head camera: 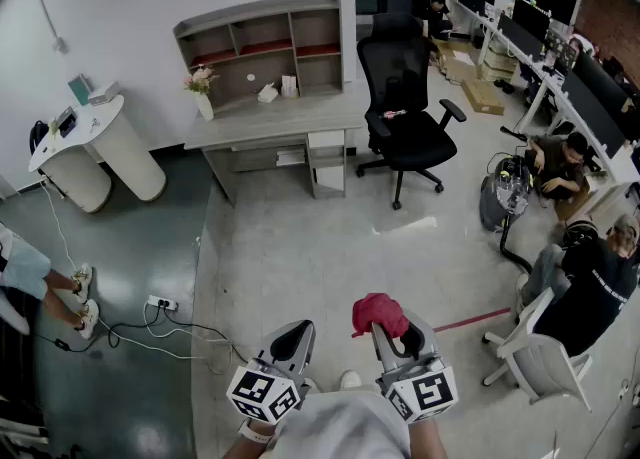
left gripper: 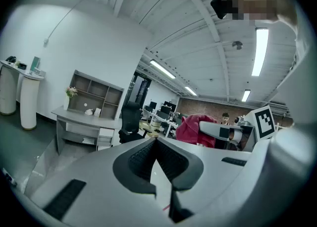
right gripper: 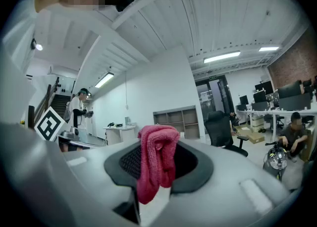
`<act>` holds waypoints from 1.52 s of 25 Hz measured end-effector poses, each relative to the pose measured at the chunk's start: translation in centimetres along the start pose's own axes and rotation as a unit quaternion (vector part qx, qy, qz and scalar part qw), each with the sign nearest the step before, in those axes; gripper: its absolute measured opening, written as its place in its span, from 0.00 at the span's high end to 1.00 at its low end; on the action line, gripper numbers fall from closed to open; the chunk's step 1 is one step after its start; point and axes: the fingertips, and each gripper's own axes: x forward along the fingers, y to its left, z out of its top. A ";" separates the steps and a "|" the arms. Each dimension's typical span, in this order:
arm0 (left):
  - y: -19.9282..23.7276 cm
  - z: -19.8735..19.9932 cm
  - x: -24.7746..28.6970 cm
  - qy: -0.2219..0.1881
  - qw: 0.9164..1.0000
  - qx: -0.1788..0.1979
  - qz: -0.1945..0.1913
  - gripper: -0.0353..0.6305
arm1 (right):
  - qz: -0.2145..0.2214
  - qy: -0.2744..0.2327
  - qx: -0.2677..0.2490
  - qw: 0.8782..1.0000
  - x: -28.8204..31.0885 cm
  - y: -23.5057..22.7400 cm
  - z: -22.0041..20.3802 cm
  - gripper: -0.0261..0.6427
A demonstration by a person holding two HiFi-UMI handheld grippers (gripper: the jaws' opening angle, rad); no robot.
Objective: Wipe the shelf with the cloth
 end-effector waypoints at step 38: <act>1.2 -1.6 2.3 0.026 0.996 -0.020 0.077 0.94 | 0.068 -0.021 0.092 0.993 1.7 -4.7 -2.3 0.78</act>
